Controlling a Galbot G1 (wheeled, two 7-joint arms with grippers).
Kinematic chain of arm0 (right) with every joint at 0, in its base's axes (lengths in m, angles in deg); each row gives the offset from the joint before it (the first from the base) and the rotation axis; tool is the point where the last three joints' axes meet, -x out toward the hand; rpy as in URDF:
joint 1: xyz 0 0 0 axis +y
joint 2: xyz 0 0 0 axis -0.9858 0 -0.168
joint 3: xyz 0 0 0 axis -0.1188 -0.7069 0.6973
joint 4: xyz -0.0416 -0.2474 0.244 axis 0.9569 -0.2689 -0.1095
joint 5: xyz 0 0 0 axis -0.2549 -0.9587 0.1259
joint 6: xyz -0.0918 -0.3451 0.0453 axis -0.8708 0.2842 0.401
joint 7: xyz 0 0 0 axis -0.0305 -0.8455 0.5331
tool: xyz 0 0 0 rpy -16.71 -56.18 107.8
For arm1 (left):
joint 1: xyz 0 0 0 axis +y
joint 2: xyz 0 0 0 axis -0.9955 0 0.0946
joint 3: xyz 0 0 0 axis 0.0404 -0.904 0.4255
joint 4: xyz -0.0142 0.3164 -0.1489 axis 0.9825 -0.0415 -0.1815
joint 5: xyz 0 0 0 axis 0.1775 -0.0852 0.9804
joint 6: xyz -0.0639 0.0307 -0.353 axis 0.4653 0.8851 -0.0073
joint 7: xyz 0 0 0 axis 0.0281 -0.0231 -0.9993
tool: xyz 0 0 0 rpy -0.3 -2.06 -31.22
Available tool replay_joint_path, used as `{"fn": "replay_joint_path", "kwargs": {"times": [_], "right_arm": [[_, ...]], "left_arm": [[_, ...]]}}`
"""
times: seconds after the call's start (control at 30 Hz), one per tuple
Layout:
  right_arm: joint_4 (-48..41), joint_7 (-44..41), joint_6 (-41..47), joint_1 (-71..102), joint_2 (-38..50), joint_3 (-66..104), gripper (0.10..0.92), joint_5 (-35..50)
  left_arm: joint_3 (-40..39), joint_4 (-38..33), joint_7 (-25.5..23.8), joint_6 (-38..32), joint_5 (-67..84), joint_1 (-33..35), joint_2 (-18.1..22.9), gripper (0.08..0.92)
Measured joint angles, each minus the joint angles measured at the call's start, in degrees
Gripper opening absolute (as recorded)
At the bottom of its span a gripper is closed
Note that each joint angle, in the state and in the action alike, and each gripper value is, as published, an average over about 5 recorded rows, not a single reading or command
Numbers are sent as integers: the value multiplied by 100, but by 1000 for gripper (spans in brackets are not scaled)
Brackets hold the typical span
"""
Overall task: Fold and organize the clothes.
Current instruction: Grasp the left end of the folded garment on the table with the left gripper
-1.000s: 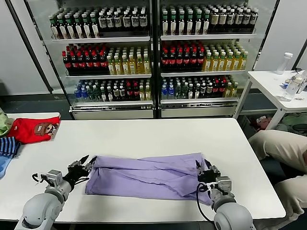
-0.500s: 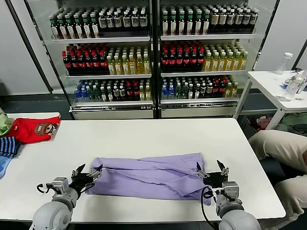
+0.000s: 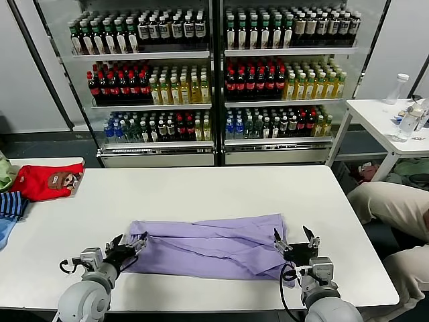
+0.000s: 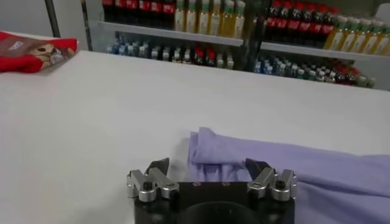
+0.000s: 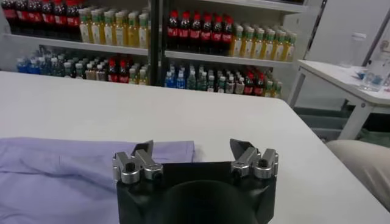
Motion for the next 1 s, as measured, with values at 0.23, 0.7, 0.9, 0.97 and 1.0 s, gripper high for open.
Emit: {"fn": "replay_joint_path", "kwargs": {"times": [0.23,0.7,0.9,0.97,1.0], "right_arm": [[-13,-2,1,-1,16,-4,823,-16],[-74,-7,-13,13,-16,1,823,-25],[-79,-9,-23,6,-15,21,823,-33],[-80,-8,-26,-8,-28,25,823,-43],[-80,-8,-27,-16,-34,25,823,-47]], "left_arm": [[-93,29,83,25,-5,-17,33,756],[-225,20,145,1,-130,-8,187,351],[-211,75,154,-69,-404,-65,182,178],[-171,71,167,-90,-519,-69,176,136],[-143,60,176,-101,-579,-67,172,123]]}}
